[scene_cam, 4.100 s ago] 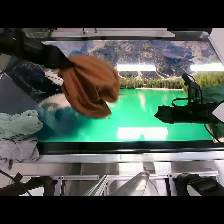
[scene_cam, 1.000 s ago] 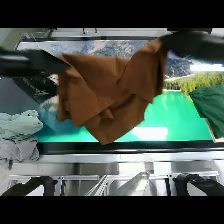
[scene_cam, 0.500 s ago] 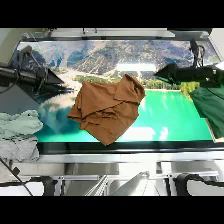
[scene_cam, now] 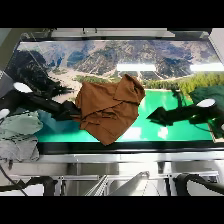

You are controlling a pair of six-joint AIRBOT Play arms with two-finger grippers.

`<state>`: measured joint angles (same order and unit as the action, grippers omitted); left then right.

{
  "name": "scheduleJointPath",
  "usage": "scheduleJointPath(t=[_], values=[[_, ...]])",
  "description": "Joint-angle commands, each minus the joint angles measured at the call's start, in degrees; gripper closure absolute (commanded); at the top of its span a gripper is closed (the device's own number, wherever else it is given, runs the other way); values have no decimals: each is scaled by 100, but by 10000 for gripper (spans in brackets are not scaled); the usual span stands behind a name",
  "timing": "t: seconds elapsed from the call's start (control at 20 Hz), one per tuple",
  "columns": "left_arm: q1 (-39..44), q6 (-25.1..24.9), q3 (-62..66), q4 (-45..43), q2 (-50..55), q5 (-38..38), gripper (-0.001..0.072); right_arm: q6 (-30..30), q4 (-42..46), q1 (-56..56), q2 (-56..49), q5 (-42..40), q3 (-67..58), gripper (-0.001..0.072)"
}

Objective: Fold the shirts.

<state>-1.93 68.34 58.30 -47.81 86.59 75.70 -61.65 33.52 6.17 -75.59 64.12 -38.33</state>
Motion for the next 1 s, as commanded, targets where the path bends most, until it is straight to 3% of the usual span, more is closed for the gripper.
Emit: scheduleJointPath(t=[0.0, 0.25, 0.3, 0.45, 0.85, 0.95], values=[[527, -39, 175, -66, 505, -389, -2, 35, -249, -564, 46, -444, 374, 320], [931, -31, 1054, -55, 1257, -319, 18, 35, -673, -1088, 46, -973, 374, 320], [968, -31, 1189, -55, 1329, -269, 56, 35, -721, -1147, 46, -1034, 374, 320], [977, -39, 1534, -57, 1377, -68, 710, 35, -831, -1283, 11, -1338, 374, 320], [595, 35, 3222, -46, 1375, 1215, 692, 70, -1440, -1808, -837, -1939, 369, 323], [256, 212, 3709, -37, 1375, 1305, 688, 553, -2057, -1856, -938, -2017, 361, 350]])
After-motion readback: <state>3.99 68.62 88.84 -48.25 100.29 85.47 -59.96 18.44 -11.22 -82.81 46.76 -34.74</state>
